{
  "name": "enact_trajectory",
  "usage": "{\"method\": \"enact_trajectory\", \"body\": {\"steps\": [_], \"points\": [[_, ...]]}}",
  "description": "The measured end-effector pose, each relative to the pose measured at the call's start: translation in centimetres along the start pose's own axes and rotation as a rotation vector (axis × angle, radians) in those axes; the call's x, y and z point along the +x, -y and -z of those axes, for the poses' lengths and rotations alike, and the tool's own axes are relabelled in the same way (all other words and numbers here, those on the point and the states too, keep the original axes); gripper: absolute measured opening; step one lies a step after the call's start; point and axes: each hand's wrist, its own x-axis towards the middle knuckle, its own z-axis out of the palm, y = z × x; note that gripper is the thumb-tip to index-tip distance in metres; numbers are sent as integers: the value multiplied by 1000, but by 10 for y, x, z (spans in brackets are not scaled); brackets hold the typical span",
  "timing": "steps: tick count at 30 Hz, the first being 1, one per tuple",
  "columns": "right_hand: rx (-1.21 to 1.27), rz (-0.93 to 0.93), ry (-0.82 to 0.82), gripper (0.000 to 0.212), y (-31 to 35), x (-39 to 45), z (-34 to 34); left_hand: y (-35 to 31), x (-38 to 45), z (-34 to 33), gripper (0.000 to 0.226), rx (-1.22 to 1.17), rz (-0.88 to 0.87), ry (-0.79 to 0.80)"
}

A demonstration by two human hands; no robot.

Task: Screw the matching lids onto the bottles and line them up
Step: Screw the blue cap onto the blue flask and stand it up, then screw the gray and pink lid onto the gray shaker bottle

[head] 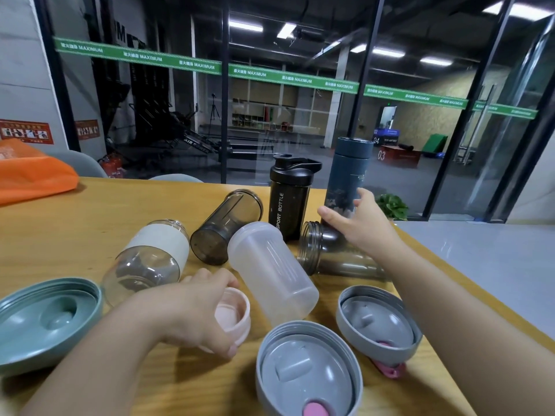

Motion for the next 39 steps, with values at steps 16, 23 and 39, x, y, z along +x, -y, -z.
{"method": "enact_trajectory", "body": {"steps": [16, 23, 39], "points": [[-469, 176, 425, 97, -15, -19, 14, 8, -2, 13, 112, -284, -99, -103], [-512, 165, 480, 99, -14, -19, 13, -22, -2, 7, 33, -345, -296, -403], [-607, 410, 116, 95, -5, -30, 33, -34, 2, -14, 41, 36, -266, -252]]}}
